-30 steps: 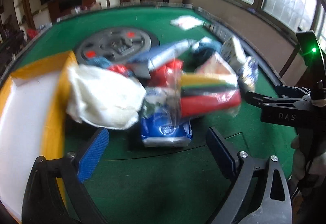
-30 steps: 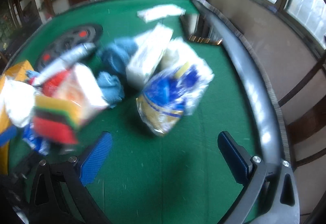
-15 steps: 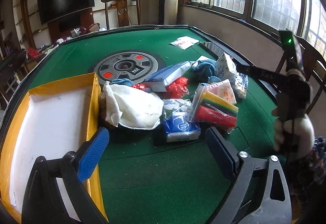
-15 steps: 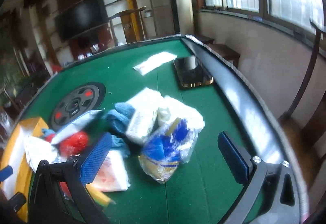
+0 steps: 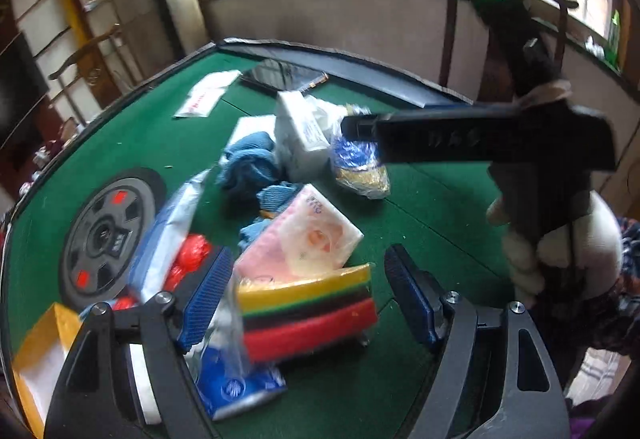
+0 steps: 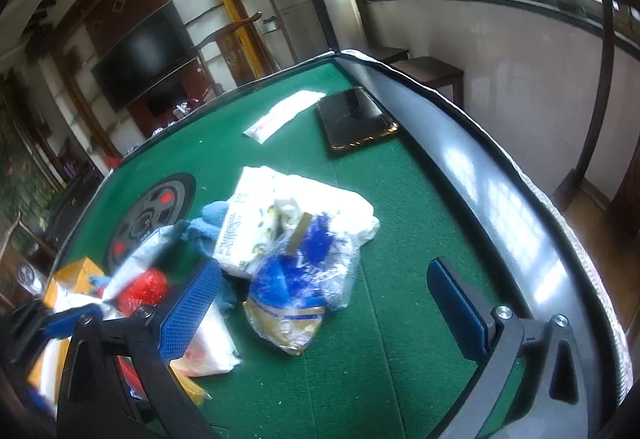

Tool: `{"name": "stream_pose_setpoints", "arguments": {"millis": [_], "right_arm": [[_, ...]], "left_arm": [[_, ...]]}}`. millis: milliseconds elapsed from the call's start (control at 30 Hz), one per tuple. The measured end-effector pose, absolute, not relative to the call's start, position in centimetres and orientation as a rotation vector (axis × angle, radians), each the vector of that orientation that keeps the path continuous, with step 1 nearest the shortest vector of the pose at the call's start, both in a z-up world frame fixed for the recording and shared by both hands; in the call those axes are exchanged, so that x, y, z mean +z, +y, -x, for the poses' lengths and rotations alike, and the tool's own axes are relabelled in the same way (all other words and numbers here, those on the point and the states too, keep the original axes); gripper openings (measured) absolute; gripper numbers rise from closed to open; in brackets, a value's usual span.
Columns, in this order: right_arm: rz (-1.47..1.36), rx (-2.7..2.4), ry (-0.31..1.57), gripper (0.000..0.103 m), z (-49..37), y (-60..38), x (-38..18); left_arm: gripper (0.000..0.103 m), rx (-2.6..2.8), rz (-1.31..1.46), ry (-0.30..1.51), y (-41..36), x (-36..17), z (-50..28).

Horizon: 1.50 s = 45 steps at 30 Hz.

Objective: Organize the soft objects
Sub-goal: 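Lower the left tool and grasp the striped red-yellow sponge pack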

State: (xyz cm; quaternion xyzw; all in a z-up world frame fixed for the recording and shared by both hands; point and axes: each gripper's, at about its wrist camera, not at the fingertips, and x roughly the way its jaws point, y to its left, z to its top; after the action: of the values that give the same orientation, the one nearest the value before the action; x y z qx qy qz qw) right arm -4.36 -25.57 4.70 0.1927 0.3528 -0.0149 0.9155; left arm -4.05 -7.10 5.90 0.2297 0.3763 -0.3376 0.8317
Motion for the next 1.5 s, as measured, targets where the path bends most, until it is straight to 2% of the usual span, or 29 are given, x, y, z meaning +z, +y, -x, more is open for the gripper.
{"name": "stream_pose_setpoints", "arguments": {"millis": [133, 233, 533, 733, 967, 1200, 1500], "right_arm": [[-0.463, -0.046, 0.739, 0.101, 4.7, -27.1, 4.3], [-0.497, -0.047, 0.755, 0.101, 4.6, -27.7, 3.8], [-0.501, -0.039, 0.766, 0.101, 4.8, -27.6, 3.7], [-0.512, -0.051, 0.781, 0.101, 4.5, -27.8, 3.5], [-0.517, -0.044, 0.793, 0.101, 4.4, -27.9, 3.3], [-0.53, -0.048, 0.788, 0.102, 4.5, -28.1, 3.2], [-0.549, -0.062, 0.797, 0.102, 4.6, -28.5, 2.8]], "left_arm": [[0.078, -0.81, -0.545, 0.925, -8.0, 3.6, 4.2], [0.077, -0.909, -0.525, 0.972, -7.6, 3.9, 6.0], [0.078, -0.876, -0.625, 0.852, -6.3, 5.4, 9.6], [0.078, -0.947, -0.77, 0.94, -8.3, 2.2, 9.2], [0.077, -0.962, -0.671, 1.018, -7.3, 2.2, 9.8], [0.077, -0.883, -0.517, 1.019, -6.5, 2.0, 10.3], [0.091, -0.726, -0.381, 0.956, -8.0, 1.3, 10.4]]}}
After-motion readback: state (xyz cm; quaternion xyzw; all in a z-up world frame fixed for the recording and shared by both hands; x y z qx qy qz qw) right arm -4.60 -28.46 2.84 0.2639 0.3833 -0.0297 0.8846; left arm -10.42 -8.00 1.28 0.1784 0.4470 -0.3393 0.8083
